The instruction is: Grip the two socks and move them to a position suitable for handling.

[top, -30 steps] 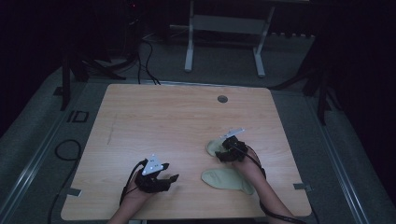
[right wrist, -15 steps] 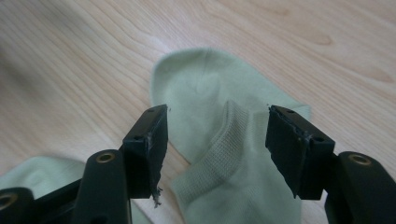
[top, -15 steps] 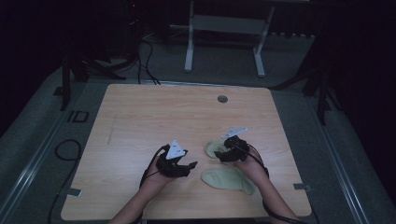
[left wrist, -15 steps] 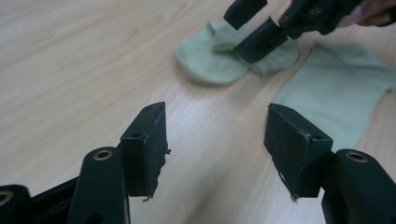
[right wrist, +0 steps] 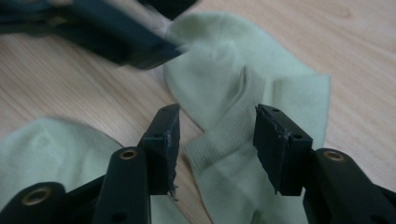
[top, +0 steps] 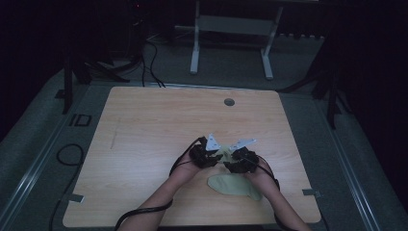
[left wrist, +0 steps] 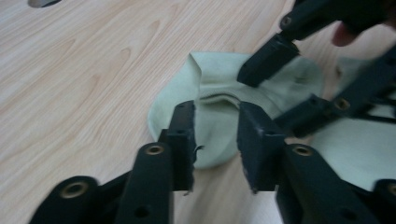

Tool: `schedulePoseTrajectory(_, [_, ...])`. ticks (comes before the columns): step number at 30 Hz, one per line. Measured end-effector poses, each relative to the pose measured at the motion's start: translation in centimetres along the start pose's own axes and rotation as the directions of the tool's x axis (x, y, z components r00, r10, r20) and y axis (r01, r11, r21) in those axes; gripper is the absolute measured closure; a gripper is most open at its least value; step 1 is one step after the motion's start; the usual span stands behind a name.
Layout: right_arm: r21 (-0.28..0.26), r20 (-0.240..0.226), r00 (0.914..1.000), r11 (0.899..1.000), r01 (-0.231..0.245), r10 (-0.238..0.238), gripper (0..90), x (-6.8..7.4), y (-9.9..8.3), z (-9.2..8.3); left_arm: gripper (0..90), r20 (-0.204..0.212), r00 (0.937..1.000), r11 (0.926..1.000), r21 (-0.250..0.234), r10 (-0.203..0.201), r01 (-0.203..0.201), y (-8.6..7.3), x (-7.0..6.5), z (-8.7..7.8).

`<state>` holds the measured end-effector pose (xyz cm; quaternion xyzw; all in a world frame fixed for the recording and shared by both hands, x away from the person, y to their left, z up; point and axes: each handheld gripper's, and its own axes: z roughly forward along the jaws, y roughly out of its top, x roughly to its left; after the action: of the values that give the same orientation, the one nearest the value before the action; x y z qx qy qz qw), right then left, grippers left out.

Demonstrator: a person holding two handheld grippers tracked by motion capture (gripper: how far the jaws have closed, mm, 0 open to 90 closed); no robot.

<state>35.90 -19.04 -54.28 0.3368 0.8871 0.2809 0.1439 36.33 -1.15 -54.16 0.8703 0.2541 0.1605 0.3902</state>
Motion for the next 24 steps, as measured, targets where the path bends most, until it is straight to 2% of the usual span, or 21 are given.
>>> schedulePoseTrajectory(3, [0.002, 0.000, 1.0000, 1.000, 0.003, -0.003, 54.2, -0.2, -0.3, 0.1, 73.9, -0.020, 0.9994, 0.9982, 0.053, 0.028, -0.027, 0.0, 0.1, 1.3])
schedulePoseTrajectory(7, [0.010, 0.009, 0.9997, 1.000, 0.021, -0.021, 56.7, -0.2, -0.6, 0.3, 80.8, -0.016, 0.9998, 0.9961, 0.087, 0.015, -0.014, -0.6, 0.4, 2.3])
schedulePoseTrajectory(10, [0.009, 0.016, 0.9995, 1.000, 0.027, -0.027, 59.3, -0.2, -0.8, 0.4, 86.0, -0.008, 0.9999, 0.9966, 0.082, -0.007, 0.008, -0.8, 0.5, 2.4])
schedulePoseTrajectory(14, [0.015, 0.045, 0.9987, 1.000, 0.024, -0.025, 75.0, -0.2, -0.7, 0.3, 88.9, -0.022, 0.9997, 0.9957, 0.092, 0.010, -0.008, -0.7, 0.4, 2.4])
schedulePoseTrajectory(16, [0.021, 0.040, 0.9992, 1.000, 0.007, -0.007, 79.6, -0.5, -0.6, 0.1, 89.1, -0.019, 0.9998, 0.9968, 0.079, -0.003, 0.004, -0.9, 0.5, 2.4])
schedulePoseTrajectory(20, [-0.003, 0.016, 0.9992, 0.999, -0.036, 0.036, 81.0, -1.3, -0.5, -0.9, 89.2, -0.009, 0.9996, 0.9968, 0.075, -0.026, 0.026, -1.2, 0.8, 2.1])
schedulePoseTrajectory(24, [-0.031, 0.028, 0.9975, 0.997, -0.065, 0.066, 81.0, -2.5, -0.4, -2.3, 89.2, -0.004, 0.9998, 0.9978, 0.064, -0.018, 0.019, -1.4, 0.9, 2.1])
